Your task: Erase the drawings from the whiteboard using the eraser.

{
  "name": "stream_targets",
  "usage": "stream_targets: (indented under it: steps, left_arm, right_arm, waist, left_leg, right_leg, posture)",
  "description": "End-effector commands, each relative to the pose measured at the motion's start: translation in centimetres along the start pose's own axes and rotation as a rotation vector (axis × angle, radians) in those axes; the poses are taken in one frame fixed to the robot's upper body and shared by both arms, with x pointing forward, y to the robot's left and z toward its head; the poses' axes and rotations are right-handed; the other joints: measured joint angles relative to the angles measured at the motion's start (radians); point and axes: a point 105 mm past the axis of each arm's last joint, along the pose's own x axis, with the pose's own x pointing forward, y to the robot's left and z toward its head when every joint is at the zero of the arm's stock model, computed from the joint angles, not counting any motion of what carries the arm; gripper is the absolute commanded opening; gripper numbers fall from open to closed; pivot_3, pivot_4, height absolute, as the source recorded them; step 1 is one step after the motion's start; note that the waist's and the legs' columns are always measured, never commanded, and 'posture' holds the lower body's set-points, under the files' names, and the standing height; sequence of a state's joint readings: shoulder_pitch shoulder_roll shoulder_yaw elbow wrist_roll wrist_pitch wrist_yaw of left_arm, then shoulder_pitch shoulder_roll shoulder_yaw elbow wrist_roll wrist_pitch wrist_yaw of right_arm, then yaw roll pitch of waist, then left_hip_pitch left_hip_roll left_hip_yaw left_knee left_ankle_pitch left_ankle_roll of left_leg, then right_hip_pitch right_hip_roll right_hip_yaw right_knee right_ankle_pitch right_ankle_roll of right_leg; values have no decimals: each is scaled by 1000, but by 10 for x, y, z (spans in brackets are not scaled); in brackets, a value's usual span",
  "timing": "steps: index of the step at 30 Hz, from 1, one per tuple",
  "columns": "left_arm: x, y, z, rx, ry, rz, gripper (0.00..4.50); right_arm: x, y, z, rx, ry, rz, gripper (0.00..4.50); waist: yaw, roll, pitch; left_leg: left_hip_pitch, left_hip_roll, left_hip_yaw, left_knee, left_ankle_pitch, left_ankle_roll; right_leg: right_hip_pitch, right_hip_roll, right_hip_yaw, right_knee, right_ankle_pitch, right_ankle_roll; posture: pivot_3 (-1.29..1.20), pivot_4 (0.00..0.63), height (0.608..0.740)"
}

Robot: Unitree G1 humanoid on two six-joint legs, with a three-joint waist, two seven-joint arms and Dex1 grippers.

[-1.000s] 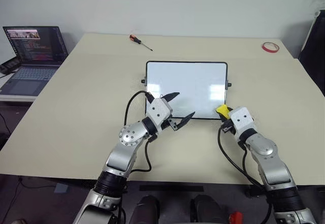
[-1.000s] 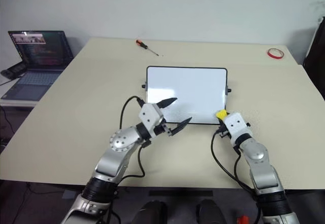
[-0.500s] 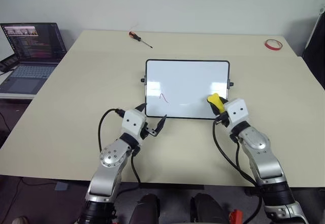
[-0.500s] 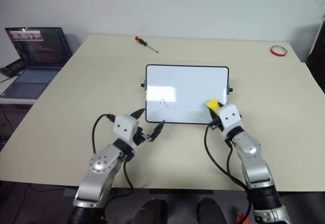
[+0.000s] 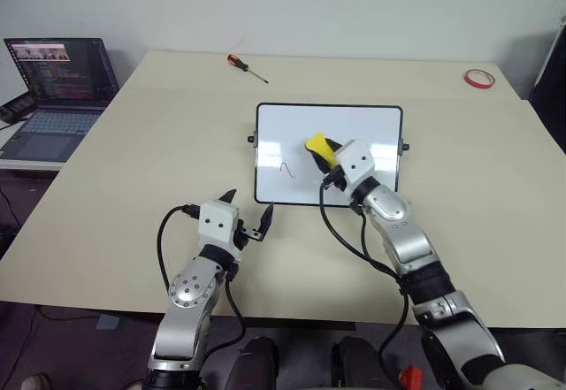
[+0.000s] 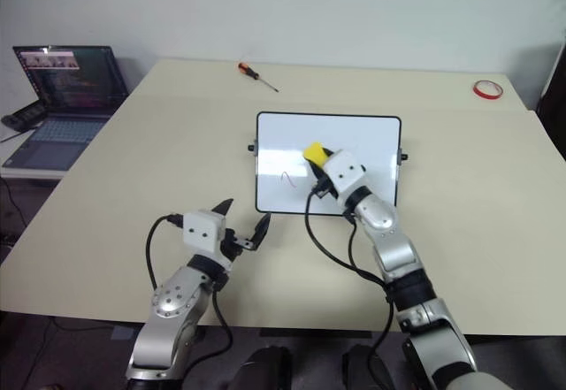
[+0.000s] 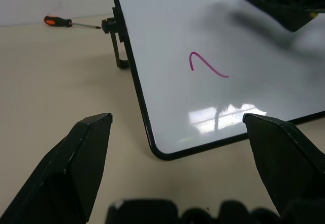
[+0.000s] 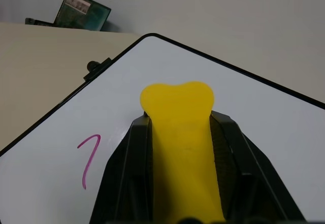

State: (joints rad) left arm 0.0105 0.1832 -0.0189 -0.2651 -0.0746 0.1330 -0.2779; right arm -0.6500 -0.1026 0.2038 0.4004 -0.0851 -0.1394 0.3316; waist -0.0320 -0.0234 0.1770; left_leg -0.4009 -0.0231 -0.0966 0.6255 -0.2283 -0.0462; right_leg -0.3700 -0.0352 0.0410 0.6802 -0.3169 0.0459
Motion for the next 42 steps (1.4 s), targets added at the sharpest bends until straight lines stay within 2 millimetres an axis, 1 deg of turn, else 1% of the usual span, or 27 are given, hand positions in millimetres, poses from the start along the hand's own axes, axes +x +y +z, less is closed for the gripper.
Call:
stream_targets:
  steps: [1,5,8,11,13,15,18,21,22,23,26,30,32,34,36,39,42]
  left_arm:
    - [4,4,19,17,-72,9,4500]
    - [4,6,23,29,-77,9,4500]
    - [1,11,20,34,-63,31,4500]
    - [-1,10,20,33,-62,32,4500]
    - [-1,8,23,32,-71,30,4500]
    - [-1,8,25,35,-77,38,4500]
    - [-2,9,24,37,-74,41,4500]
    - [-3,12,25,39,-72,49,4500]
    - [-4,13,25,39,-72,50,4500]
    - [-4,13,25,38,-71,49,4500]
    - [-5,10,23,32,-64,40,4500]
    - [-3,6,23,25,-60,27,4500]
    - [-1,5,24,24,-63,18,4500]
    - [0,5,25,25,-65,14,4500]
    - [1,5,25,26,-67,13,4500]
    - [2,7,26,27,-68,12,4500]
    - [1,5,25,28,-66,9,4500]
  right_arm:
    - [16,14,8,-19,-56,40,1196]
    - [28,25,2,-58,-22,78,1196]
    - [33,31,-14,-115,68,116,1196]
    - [34,32,-30,-154,151,130,1196]
    - [31,37,-36,-166,170,152,1196]
    - [25,45,-41,-155,173,184,1196]
    - [9,59,-55,-157,204,247,1196]
    - [-6,66,-64,-152,232,290,1196]
    - [-8,67,-64,-154,235,298,1196]
    - [-8,62,-64,-158,238,282,1196]
    - [0,37,-58,-170,238,181,1196]
    - [15,0,-43,-195,206,0,1196]
    - [20,-12,-36,-220,189,-62,1196]
    - [24,-18,-30,-243,174,-102,1196]
    - [26,-17,-27,-256,166,-100,1196]
    - [27,-2,-31,-243,178,-38,1196]
    - [22,31,-41,-251,201,140,1196]
  waist:
    - [0,0,0]
    - [0,0,0]
    - [0,0,0]
    - [-1,0,0]
    - [-1,1,0]
    - [-1,0,-1]
    - [-1,0,-2]
    - [0,0,-2]
    - [0,0,-2]
    - [0,0,-2]
    - [1,1,-2]
    - [3,1,-1]
    - [4,1,-1]
    - [4,1,-1]
    - [2,1,-1]
    - [0,1,-2]
    - [-1,1,-2]
  left_leg:
    - [0,0,0,0,0,0]
    - [0,0,1,0,0,0]
    - [0,0,0,0,0,0]
    - [2,0,0,0,0,0]
    - [3,1,0,0,0,0]
    - [3,1,0,0,0,0]
    - [4,1,0,1,0,0]
    - [4,1,-1,1,0,0]
    - [4,0,-1,1,0,0]
    - [5,0,-1,1,0,0]
    - [7,0,-2,2,0,0]
    - [9,0,-3,2,1,-1]
    - [9,0,-4,2,2,-1]
    - [9,0,-4,2,2,-1]
    - [9,0,-4,2,2,-1]
    - [9,0,-3,1,2,-1]
    - [10,0,-3,1,2,-1]
  right_leg:
    - [0,0,0,0,0,0]
    - [0,0,1,0,0,0]
    - [0,0,0,0,0,0]
    - [0,0,1,1,0,0]
    - [1,0,0,2,1,-1]
    - [2,0,0,2,1,-1]
    - [3,0,0,2,1,-1]
    - [3,0,0,2,1,-1]
    - [4,0,0,2,1,-1]
    - [4,0,0,2,1,-1]
    - [7,0,-1,2,1,-1]
    - [9,0,-2,2,1,-1]
    - [10,0,-2,1,2,-1]
    - [11,0,-2,1,2,-1]
    - [11,0,-2,1,2,-1]
    - [11,0,-2,1,2,-2]
    - [11,0,-2,1,2,-1]
  posture:
    - [0,150,740]
    - [0,150,740]
    - [0,150,740]
    - [0,150,740]
    - [0,150,740]
    - [0,150,740]
    - [0,150,740]
    - [0,150,740]
    - [0,150,740]
    - [0,150,740]
    - [0,150,740]
    - [0,150,740]
    - [0,150,740]
    - [0,150,740]
    - [0,150,740]
    - [0,150,740]
    - [0,150,740]
